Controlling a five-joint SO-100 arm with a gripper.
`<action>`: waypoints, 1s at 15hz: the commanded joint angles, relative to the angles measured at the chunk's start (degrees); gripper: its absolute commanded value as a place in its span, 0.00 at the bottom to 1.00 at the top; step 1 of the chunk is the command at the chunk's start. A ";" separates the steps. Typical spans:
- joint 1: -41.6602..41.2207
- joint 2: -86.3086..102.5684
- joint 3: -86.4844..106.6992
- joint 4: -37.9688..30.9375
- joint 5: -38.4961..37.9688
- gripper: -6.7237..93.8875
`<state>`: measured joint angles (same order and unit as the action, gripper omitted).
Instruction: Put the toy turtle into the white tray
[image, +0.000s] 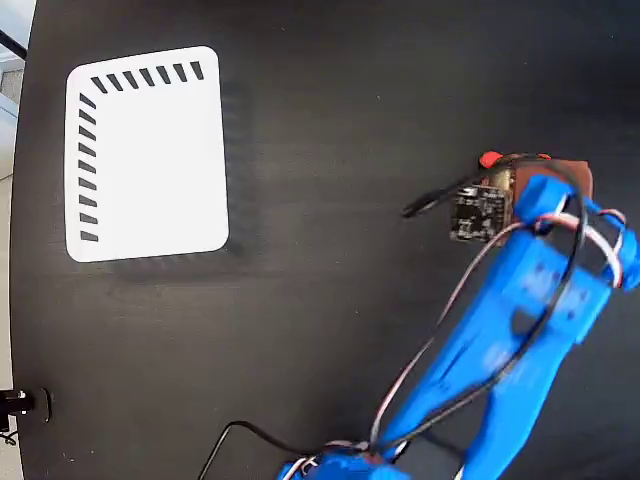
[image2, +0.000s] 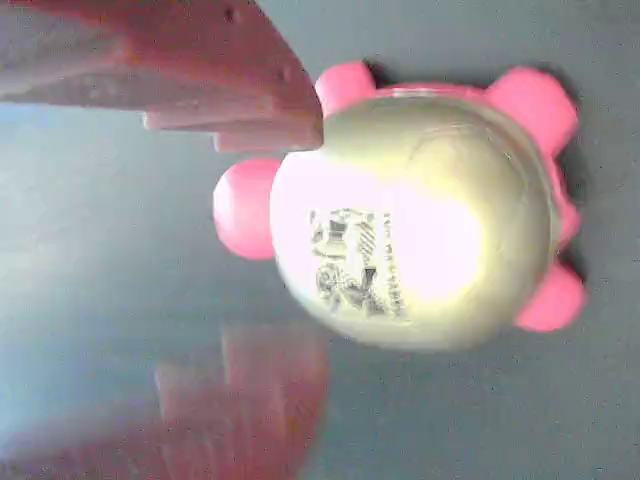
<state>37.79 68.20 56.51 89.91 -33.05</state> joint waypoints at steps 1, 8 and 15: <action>0.88 -1.41 -5.19 0.53 -1.23 0.46; 2.64 -9.23 -8.26 2.55 -2.02 0.60; 4.13 -17.31 -11.78 -0.97 -1.14 0.60</action>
<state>40.87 49.39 47.99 89.03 -34.01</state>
